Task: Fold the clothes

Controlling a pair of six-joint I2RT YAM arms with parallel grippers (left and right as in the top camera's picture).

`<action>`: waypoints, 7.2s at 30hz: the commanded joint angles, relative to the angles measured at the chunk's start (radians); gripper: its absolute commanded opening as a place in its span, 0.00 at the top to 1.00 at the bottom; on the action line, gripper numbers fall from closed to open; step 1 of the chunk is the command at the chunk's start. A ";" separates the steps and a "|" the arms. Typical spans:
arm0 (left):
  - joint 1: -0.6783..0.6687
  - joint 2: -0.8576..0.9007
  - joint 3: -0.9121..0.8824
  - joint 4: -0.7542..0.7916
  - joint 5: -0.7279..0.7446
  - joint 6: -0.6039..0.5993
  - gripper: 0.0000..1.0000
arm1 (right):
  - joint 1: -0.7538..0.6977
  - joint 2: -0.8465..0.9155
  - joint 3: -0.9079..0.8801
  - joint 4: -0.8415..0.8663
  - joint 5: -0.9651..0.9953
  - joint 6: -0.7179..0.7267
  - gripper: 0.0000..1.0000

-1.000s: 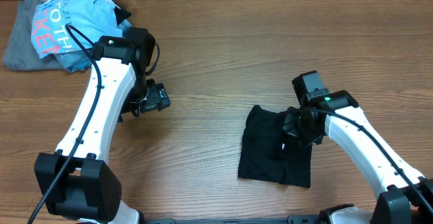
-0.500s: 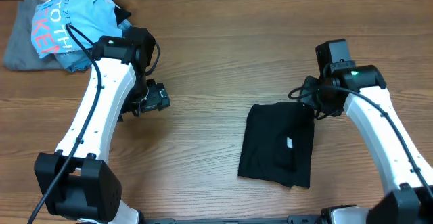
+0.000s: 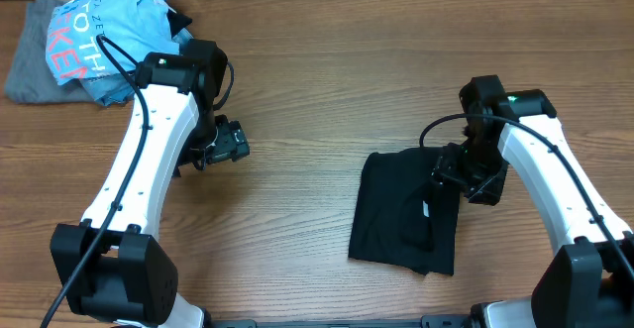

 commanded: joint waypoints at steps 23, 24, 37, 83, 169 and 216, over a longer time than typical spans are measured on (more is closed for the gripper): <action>0.000 -0.001 -0.007 0.000 -0.002 0.024 0.00 | 0.028 -0.030 -0.275 0.247 -0.148 0.028 0.96; 0.000 -0.001 -0.007 -0.002 -0.002 0.024 0.00 | 0.028 -0.030 -0.265 0.232 -0.128 0.037 0.96; 0.000 -0.001 -0.007 0.001 -0.002 0.024 0.00 | 0.009 -0.037 -0.127 0.008 0.234 0.307 0.96; -0.546 0.027 -0.254 0.850 0.555 0.038 0.96 | -0.164 -0.230 -0.115 0.198 -0.169 0.021 0.96; -0.235 0.325 0.013 0.595 0.090 0.170 0.57 | -0.034 0.174 -0.159 0.722 -0.260 0.021 0.96; -0.413 0.420 0.026 0.518 0.316 0.158 0.93 | -0.009 0.252 0.034 0.547 -0.107 -0.032 0.64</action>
